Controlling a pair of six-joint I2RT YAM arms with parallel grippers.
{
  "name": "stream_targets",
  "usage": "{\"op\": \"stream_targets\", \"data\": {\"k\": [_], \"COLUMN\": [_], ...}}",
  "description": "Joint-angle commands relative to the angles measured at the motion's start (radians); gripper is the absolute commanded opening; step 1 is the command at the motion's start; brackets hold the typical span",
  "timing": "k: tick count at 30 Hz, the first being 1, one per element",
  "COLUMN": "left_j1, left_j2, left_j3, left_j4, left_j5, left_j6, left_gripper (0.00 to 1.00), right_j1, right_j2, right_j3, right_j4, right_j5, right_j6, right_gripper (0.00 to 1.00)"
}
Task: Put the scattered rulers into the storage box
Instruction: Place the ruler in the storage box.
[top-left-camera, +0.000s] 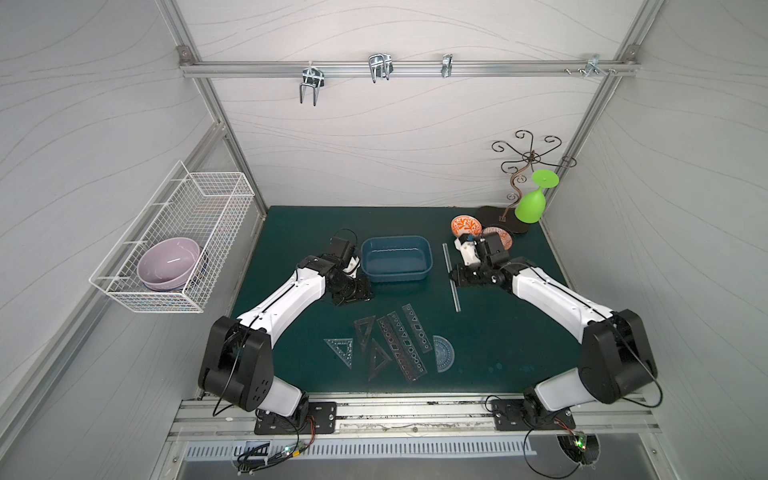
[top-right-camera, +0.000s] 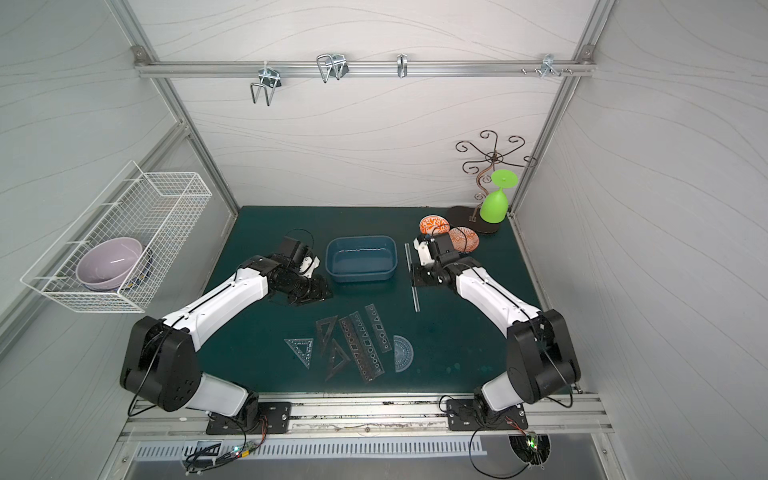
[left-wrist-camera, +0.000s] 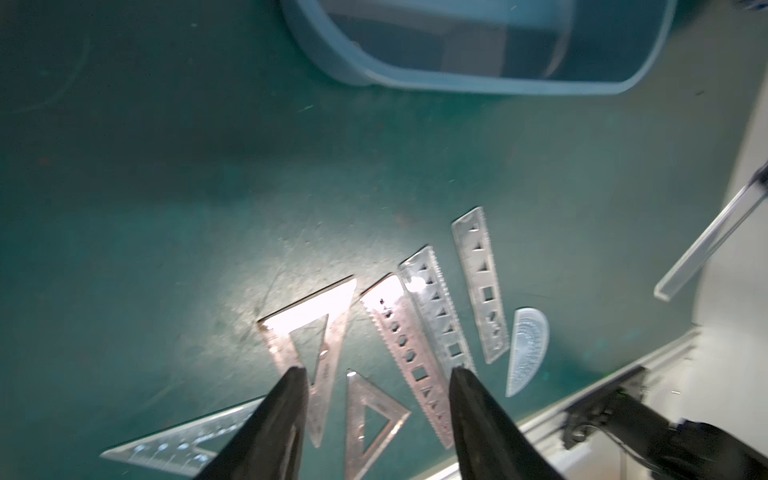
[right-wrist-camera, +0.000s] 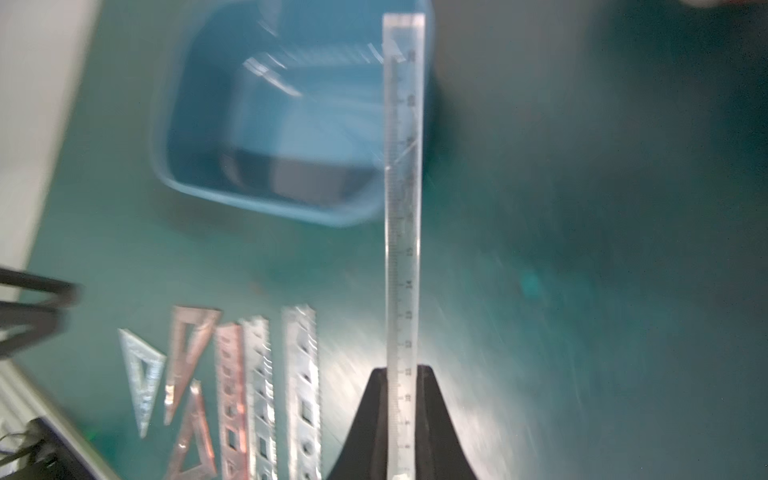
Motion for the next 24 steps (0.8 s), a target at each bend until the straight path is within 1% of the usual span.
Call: {"op": "stream_targets", "data": {"k": [1,4,6,8,11,13,17,19,24], "left_j1": [0.031,0.042,0.044,0.056,0.087,0.106,0.131,0.142,0.154], "left_j2": [-0.037,-0.06,-0.072,-0.083,-0.086,-0.072,-0.052,-0.047,-0.043], "left_j3": [0.033,0.033,0.035,0.037,0.031,0.035,0.04,0.038,0.033], "left_j4": [0.075,0.069,0.056,0.042,0.041,0.042,0.04,0.043,0.046], "left_j5": [0.094,0.078,0.053,0.026,0.008,0.015,0.016,0.014,0.012], "left_j6": [-0.029,-0.007,0.005,0.016,0.016,0.012,0.014,0.014,0.014], "left_gripper": [0.58,0.58,0.58,0.57,0.57,0.57,0.57,0.57,0.57], "right_j1": [0.035,0.058,0.07,0.084,0.105,0.114,0.143,0.16,0.189], "right_j2": [0.084,0.174,0.25,0.322,0.417,0.478,0.609,0.667,0.744], "right_j3": [0.142,0.251,0.359,0.46,0.57,0.637,0.746,0.796,0.796], "right_j4": [0.112,0.156,0.122,0.065,-0.026,-0.091,-0.127,-0.156,-0.161], "right_j5": [-0.097,-0.145,-0.197,-0.216,-0.196,-0.172,-0.06,-0.036,0.058], "right_j6": [-0.205,-0.354,-0.461,-0.58,-0.751,-0.825,-0.881,-0.899,-0.975], "right_gripper": [0.0,0.0,0.0,0.0,0.0,0.0,0.0,0.0,0.0]}}
